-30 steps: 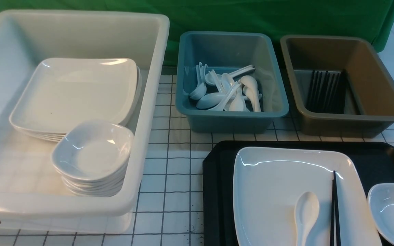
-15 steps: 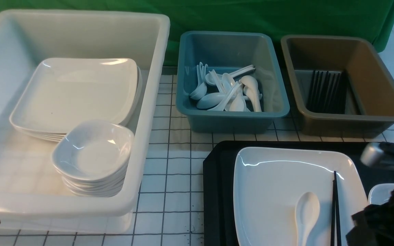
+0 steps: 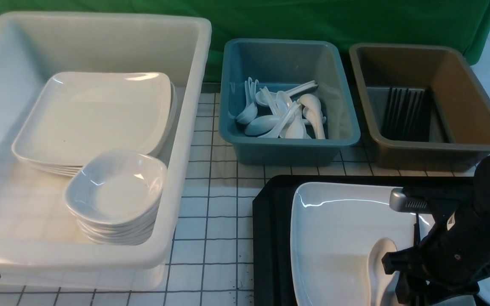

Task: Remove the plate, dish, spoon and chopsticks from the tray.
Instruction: Use the right arm to grab a pair of chopsticks from the plate, then use the right arm to put the chopsticks into the small storage box on the right

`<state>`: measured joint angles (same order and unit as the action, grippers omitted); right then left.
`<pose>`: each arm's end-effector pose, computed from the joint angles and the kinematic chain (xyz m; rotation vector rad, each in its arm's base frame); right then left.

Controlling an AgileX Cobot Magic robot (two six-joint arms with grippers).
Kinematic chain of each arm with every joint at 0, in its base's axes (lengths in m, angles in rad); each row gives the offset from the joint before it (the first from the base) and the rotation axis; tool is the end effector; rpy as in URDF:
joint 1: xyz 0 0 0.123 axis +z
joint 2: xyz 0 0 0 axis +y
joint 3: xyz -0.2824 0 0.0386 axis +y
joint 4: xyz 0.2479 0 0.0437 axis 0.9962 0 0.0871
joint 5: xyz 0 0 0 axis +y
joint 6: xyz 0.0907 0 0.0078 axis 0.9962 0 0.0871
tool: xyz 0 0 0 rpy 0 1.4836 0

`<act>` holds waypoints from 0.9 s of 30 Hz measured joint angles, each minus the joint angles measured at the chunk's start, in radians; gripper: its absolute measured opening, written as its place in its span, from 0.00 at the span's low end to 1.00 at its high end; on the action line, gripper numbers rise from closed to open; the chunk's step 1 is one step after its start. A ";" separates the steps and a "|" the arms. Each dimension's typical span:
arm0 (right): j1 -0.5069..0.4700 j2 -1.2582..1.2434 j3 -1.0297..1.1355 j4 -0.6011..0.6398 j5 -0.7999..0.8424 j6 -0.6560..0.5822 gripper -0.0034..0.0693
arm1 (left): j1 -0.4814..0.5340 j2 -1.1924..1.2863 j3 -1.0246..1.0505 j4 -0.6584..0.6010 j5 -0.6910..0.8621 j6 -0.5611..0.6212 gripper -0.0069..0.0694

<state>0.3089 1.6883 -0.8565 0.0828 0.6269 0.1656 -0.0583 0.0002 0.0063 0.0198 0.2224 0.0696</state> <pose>0.2737 0.0920 0.1560 -0.1199 2.9549 0.1489 0.0558 -0.0029 0.1908 0.1227 1.7081 0.0265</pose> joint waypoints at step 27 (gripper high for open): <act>-0.103 -0.178 -0.483 -0.160 0.260 -0.110 0.26 | 0.000 0.000 0.000 0.000 0.000 0.000 0.12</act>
<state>0.2064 1.5098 -1.3392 -0.0772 0.8865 0.0558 -0.0583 0.0002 0.0063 0.0198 0.2224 0.0696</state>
